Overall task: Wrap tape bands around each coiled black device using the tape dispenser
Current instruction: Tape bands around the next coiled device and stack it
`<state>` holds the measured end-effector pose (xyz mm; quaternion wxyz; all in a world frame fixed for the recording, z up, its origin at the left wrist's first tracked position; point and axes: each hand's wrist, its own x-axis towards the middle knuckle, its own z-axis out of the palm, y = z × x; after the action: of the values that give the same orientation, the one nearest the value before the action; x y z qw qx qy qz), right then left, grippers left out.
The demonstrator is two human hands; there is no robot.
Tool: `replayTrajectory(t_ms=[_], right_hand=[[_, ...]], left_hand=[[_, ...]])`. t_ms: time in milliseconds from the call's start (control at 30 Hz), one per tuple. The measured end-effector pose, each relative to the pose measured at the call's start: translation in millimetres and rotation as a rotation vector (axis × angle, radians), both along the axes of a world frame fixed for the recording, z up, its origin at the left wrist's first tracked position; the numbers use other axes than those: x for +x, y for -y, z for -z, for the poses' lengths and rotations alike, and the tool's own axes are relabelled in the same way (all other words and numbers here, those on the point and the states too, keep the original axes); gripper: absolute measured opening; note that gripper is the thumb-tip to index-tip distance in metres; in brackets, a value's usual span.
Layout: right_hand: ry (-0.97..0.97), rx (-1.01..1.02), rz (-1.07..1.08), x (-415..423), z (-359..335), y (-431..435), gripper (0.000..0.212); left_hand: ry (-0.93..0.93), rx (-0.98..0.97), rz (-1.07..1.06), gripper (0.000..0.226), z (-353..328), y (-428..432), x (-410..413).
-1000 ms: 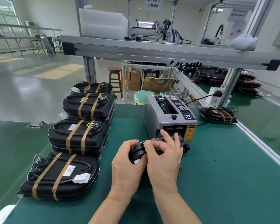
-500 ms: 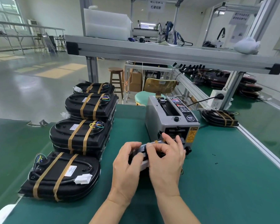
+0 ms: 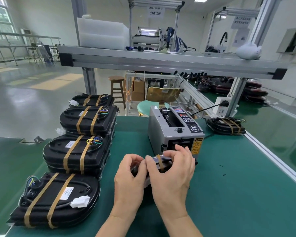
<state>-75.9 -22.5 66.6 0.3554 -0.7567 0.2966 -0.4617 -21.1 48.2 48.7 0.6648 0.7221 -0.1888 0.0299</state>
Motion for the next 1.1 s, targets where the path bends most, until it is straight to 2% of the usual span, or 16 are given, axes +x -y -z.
replayTrajectory(t_ms=[100, 267, 500, 667, 733, 833, 933, 1000, 1100], right_hand=[[-0.084, -0.042, -0.041, 0.9, -1.8, 9.1, 0.047], [-0.143, -0.085, -0.014, -1.4, -1.2, 27.4, 0.044], [-0.003, 0.154, -0.065, -11.4, 3.4, 40.4, 0.034], [0.018, 0.276, -0.089, -11.1, 3.4, 48.5, 0.04], [0.038, 0.314, -0.084, -9.9, 2.9, 47.6, 0.044], [0.062, 0.36, -0.067, -7.0, 3.0, 48.8, 0.049], [0.074, 0.394, -0.087, -3.9, 4.6, 53.0, 0.049], [0.122, 0.472, -0.124, -3.0, 5.7, 57.0, 0.041], [0.319, 0.683, -0.13, -4.8, 5.7, 71.3, 0.01]], left_hand=[[0.003, -0.015, 0.008, 0.016, -1.0, -0.6, -0.1], [0.01, 0.001, 0.018, 0.013, -1.6, -1.3, 1.0], [-0.032, 0.016, -0.019, 0.011, -1.4, 2.5, -1.9], [-0.056, 0.09, -0.057, 0.019, -9.4, 7.6, 4.2], [0.035, 0.224, -0.057, 0.023, -14.9, 8.2, 8.5], [0.317, 0.455, -0.105, 0.024, -26.3, 10.5, 11.1], [0.581, 0.669, -0.085, 0.041, -36.2, 15.7, 8.9], [0.665, 0.74, -0.031, 0.049, -38.6, 20.7, 5.5], [0.621, 0.817, 0.057, 0.06, -38.2, 25.8, 2.0]])
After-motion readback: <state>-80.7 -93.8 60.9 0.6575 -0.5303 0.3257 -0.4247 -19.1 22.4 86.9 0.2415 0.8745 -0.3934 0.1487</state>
